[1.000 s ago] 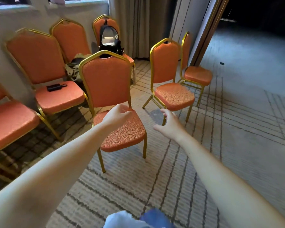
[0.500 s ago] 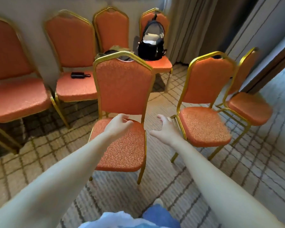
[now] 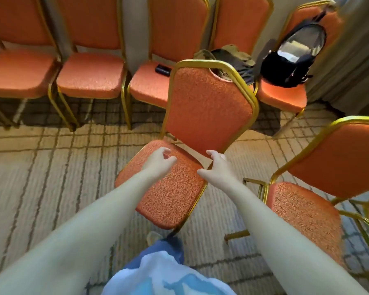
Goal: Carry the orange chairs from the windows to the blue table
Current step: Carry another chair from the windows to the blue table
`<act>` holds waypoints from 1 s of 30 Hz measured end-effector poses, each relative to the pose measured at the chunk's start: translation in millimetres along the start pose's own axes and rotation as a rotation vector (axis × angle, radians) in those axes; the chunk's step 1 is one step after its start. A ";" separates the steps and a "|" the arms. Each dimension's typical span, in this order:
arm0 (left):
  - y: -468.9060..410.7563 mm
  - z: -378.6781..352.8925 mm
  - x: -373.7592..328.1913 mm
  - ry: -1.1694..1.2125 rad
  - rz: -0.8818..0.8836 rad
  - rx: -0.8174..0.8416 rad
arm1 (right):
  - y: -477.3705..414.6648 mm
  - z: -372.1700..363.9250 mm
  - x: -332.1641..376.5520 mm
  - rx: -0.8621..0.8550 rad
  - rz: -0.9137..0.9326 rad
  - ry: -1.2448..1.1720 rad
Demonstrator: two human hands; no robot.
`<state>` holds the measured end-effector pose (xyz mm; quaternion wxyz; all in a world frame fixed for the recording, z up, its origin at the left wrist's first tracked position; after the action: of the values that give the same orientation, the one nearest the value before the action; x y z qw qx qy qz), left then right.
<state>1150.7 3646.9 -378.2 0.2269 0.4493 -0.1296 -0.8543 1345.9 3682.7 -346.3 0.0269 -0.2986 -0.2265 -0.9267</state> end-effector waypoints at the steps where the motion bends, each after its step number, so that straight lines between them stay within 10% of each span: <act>1: -14.8 -2.0 -4.4 0.023 0.028 -0.027 | -18.5 4.6 0.3 0.032 0.016 0.010; 30: -56.3 -58.5 66.4 0.639 0.965 -0.815 | -280.7 -58.2 37.2 0.841 0.474 0.511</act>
<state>1151.0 3661.0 -482.0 0.7572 0.4499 0.0889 -0.4652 1232.0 3912.1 -480.4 0.4061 -0.0703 -0.4905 -0.7679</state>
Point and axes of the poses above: each hand's wrist, its own y-axis away from the middle knuckle, its own z-axis out of the back of the hand, x = y × z, the point moved 2 cm from there along -y, towards the middle knuckle, and after that the axes turned 2 degrees about -y, right-handed, at the moved point
